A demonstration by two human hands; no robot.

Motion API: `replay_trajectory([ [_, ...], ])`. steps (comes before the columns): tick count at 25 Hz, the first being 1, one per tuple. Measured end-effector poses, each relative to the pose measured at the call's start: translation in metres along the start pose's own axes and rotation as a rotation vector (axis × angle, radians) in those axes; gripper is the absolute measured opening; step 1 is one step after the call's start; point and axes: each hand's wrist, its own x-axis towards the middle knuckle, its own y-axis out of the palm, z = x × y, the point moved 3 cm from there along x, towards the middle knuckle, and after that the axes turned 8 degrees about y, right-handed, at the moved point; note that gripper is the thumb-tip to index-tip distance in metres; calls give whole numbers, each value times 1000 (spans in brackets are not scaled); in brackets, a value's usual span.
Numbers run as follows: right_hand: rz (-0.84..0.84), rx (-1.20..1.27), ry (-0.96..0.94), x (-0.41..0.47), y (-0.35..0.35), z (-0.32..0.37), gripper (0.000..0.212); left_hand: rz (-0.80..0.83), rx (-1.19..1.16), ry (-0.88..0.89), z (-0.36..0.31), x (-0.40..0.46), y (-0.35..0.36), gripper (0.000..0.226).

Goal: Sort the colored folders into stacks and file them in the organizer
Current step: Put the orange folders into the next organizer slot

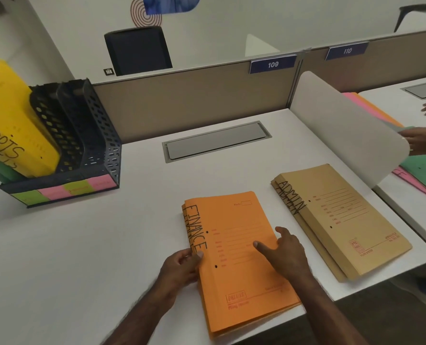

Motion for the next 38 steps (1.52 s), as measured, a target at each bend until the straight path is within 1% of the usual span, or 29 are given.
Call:
replay_trajectory([
  [3, 32, 24, 21, 2, -1, 1, 100, 93, -127, -2, -1, -3, 5, 74],
  [5, 73, 104, 47, 0, 0, 3, 97, 131, -216, -10, -3, -3, 8, 79],
  [7, 118, 203, 81, -4, 3, 7, 93, 156, -299, 29, -7, -3, 11, 79],
  [10, 175, 262, 70, -15, 14, 15, 89, 114, -301, 103, -20, -4, 5, 77],
  [14, 243, 307, 14, -29, 32, 40, 90, 39, -276, 160, -41, -9, -19, 81],
  [17, 289, 309, -72, -40, 49, 75, 90, 1, -318, 212, -56, -12, -47, 73],
  [23, 334, 264, -293, -67, 97, 181, 88, -205, -335, 361, -88, -22, -127, 64],
  [26, 367, 239, -399, -84, 122, 246, 86, -305, -317, 464, -112, -32, -174, 64],
  [29, 408, 240, -519, -108, 143, 318, 88, -381, -277, 585, -142, -44, -219, 64],
  [33, 446, 289, -665, -141, 165, 413, 86, -492, -146, 729, -188, -55, -277, 58],
  [35, 479, 331, -701, -157, 174, 460, 83, -512, -52, 792, -211, -57, -306, 58],
  [38, 519, 382, -739, -171, 184, 520, 76, -542, 37, 842, -239, -47, -342, 60],
])
